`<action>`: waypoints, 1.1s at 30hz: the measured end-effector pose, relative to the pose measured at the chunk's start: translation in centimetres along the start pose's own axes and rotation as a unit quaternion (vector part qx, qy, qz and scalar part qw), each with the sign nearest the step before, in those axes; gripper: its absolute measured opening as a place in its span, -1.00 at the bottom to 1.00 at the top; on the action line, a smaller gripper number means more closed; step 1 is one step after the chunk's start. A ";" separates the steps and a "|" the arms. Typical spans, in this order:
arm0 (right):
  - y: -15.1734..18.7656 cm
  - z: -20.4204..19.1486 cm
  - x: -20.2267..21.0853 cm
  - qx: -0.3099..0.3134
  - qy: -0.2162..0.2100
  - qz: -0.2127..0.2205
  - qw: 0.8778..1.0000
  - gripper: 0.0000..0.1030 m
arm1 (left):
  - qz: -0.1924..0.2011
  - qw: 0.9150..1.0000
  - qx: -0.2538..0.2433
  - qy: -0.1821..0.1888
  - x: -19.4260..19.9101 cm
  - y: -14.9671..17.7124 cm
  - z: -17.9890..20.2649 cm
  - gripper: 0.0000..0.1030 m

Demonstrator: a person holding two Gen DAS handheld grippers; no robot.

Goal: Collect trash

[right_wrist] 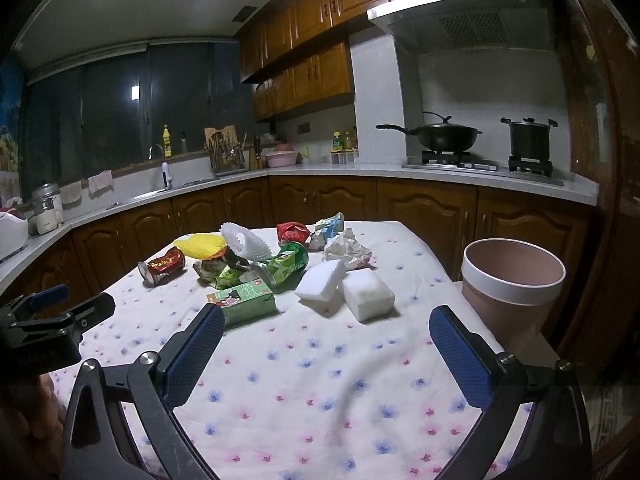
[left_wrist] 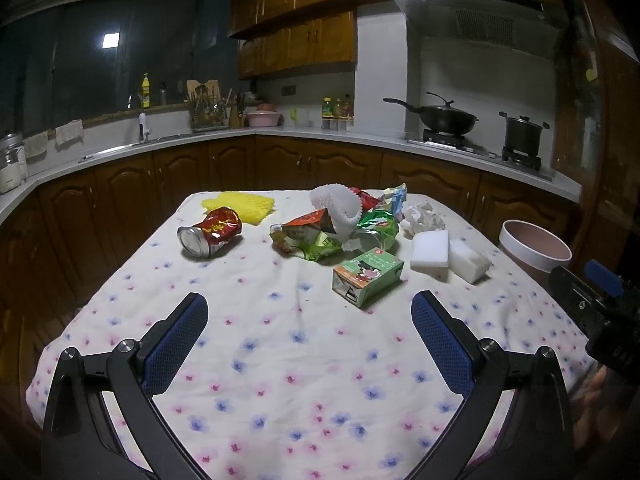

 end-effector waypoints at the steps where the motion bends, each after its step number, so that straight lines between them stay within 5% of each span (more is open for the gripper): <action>1: 0.0 0.0 0.0 0.000 0.001 0.000 1.000 1.00 | 0.000 1.000 -0.001 0.001 -0.1 0.0 0.1 1.00; 23: 0.1 0.0 0.0 -0.001 0.002 0.000 1.000 1.00 | -0.007 1.000 -0.001 0.003 -0.4 0.3 0.3 1.00; 33: -0.4 1.0 -1.9 -0.015 -0.005 -0.025 1.000 1.00 | -0.074 0.996 0.000 0.046 -4.7 0.1 0.6 1.00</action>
Point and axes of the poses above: each gripper's, at about its wrist camera, not at the fingertips, and x roughly against the way its jaws point, z to its right, y to its underside, the point moved 4 cm from there along -x, roughly the way its jaws point
